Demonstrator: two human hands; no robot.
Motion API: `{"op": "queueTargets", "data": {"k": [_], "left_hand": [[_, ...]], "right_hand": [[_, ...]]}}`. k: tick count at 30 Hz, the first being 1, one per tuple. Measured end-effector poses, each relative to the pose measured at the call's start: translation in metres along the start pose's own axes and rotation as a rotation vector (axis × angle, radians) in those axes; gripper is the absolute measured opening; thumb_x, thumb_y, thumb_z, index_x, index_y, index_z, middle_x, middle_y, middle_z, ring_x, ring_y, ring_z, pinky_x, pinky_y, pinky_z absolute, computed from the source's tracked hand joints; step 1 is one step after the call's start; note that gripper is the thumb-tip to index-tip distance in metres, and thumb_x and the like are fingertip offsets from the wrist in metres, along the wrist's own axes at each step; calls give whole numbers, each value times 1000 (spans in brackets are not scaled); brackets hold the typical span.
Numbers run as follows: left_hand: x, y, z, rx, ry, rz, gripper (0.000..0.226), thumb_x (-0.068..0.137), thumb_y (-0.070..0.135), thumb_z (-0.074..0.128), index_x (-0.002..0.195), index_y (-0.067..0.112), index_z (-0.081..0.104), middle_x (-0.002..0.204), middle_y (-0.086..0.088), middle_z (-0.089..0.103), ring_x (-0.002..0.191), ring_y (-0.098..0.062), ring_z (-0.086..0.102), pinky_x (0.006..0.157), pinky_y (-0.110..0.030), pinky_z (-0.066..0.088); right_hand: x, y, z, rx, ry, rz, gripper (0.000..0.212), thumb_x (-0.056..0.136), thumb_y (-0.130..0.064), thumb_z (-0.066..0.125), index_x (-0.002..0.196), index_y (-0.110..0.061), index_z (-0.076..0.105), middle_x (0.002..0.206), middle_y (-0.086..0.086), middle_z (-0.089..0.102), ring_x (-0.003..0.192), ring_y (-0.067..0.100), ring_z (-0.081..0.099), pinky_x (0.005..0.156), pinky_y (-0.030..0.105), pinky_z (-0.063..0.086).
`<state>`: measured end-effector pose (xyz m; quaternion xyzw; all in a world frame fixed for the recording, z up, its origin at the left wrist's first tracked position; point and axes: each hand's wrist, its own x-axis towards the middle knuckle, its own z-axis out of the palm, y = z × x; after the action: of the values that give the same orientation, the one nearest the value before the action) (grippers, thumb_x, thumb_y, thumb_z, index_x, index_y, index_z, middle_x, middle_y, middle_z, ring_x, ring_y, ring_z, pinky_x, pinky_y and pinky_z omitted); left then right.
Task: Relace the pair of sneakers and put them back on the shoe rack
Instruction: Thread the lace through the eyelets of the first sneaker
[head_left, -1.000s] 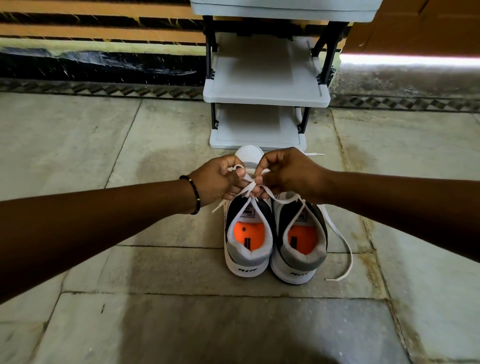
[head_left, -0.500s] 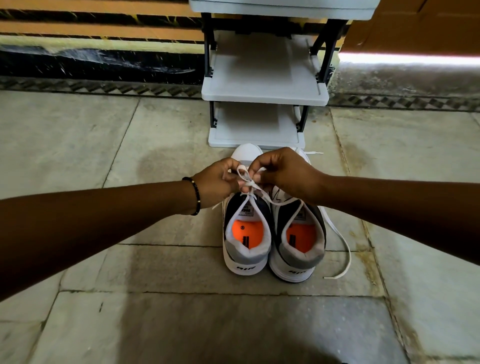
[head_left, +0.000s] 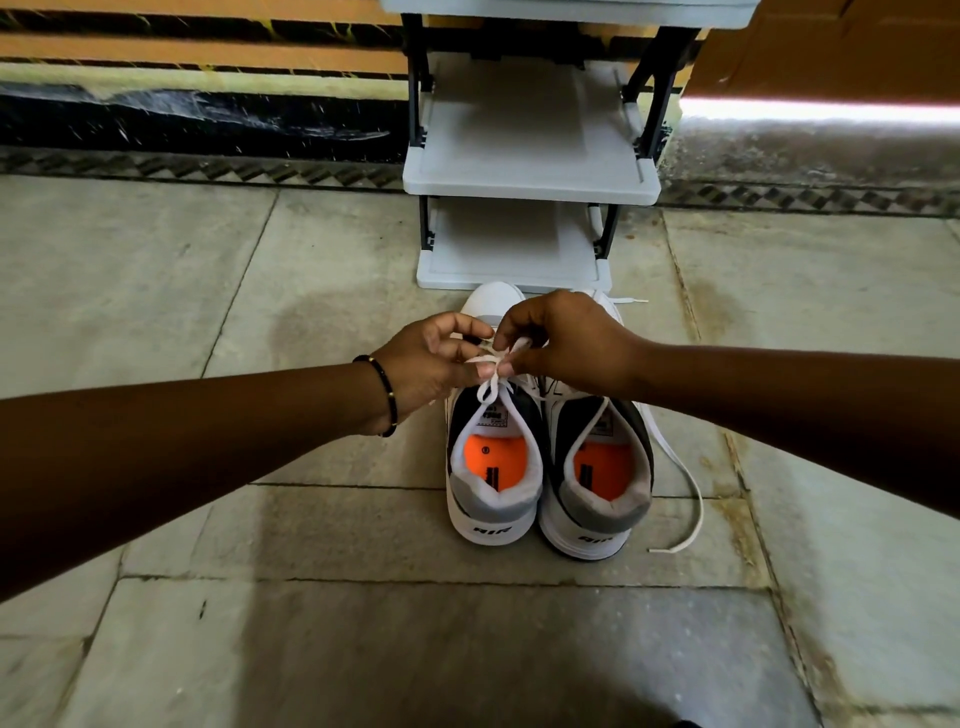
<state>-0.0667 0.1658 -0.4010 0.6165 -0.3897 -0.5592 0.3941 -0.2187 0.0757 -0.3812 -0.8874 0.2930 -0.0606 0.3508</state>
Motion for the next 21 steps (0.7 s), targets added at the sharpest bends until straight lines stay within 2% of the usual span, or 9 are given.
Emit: {"op": "queueTargets", "data": {"k": [2,4,6,8,11,13,17,18,21], "left_hand": [[-2,0,-3,108,2,109,31,76,-3,66,101,13,55,68,6,69,62,4,65,59,-8,50],[-5,1,-4,230,-17,202,35,74,-3,68,104,11,55,77,-1,67,71,-3,66,71,-12,54],[-6,2,-2,348,-35,261,36,74,-3,68,105,10,55,80,-4,65,75,-11,64,75,-17,53],[-6,3,0,449,-8,301,34,75,1,69,105,10,55,81,-3,63,76,-14,61,76,-19,51],[-3,7,0,641,70,351,29,77,7,68,102,12,54,83,-1,62,74,-9,57,68,-5,42],[-2,10,-2,790,60,379,29,78,9,65,104,11,53,87,-3,62,74,-9,54,61,-3,38],[-2,14,4,881,-38,323,32,81,9,59,110,9,47,90,-1,56,81,-17,53,73,-22,43],[-2,15,5,874,-53,298,29,83,9,55,111,9,47,92,-3,57,83,-19,54,75,-24,44],[1,18,3,820,-30,223,24,94,13,37,112,9,53,109,-10,62,93,-21,56,82,-28,45]], "right_hand": [[-2,3,3,47,-44,45,14,76,-19,72,89,-16,70,84,1,69,77,9,60,71,23,46],[-6,5,9,65,-60,42,10,79,-20,68,89,-16,69,87,3,70,79,13,61,69,20,44],[-10,7,16,58,-18,40,11,81,-20,66,86,-11,68,81,7,70,75,17,60,61,18,40],[-11,8,20,29,26,39,12,81,-22,66,80,-10,65,70,6,64,63,18,53,52,15,34],[-7,4,21,-16,68,39,18,79,-27,66,69,-16,56,55,-7,49,51,5,42,45,13,32],[-5,2,22,-37,94,48,30,76,-28,69,58,-23,46,53,-10,45,49,4,40,45,12,33],[-5,4,25,-51,129,79,39,71,-25,71,50,-26,38,49,-7,42,47,5,38,42,15,30],[-5,5,26,-56,138,80,40,71,-25,70,49,-27,37,48,-7,41,46,5,38,43,16,26],[-7,5,26,-64,145,59,42,74,-30,70,48,-26,37,46,-7,42,44,5,39,45,22,29]]}}
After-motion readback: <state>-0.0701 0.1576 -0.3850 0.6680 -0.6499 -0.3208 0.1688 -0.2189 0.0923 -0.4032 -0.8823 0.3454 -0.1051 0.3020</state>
